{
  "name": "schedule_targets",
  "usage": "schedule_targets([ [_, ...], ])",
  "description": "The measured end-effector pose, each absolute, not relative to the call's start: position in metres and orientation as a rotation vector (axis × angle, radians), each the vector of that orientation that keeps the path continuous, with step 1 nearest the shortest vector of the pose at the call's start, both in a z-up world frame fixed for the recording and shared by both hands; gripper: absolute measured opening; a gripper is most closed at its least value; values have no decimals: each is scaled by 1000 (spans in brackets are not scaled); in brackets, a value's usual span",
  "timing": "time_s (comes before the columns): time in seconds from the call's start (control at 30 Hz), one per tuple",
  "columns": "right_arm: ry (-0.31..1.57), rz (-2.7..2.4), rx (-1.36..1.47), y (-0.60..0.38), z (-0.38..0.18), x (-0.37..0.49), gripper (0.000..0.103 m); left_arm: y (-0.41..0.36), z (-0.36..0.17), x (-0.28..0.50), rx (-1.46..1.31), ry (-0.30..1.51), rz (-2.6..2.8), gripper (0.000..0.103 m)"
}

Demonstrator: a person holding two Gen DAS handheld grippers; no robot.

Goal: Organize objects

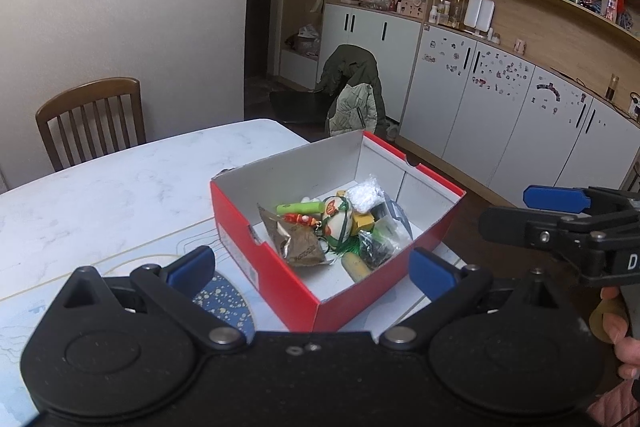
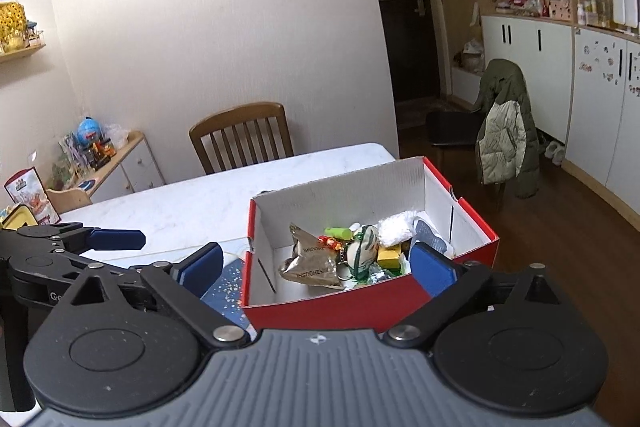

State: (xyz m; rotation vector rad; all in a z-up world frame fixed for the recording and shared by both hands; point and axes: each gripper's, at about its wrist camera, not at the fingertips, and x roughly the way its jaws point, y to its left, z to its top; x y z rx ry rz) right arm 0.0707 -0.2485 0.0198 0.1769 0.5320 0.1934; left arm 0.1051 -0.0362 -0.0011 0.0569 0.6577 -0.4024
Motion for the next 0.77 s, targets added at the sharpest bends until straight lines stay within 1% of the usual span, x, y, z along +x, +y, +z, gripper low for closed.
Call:
schedule_targets([
  [0.17, 504, 172, 167, -236, 21, 58, 102, -25, -2, 99, 49, 660, -407, 103],
  [0.57, 530, 122, 166, -214, 17, 46, 103, -4, -6, 92, 34, 679, -402, 103],
  [0.77, 520, 95, 136, -202, 18, 40, 103, 5, 0, 86, 26, 646, -396, 103],
])
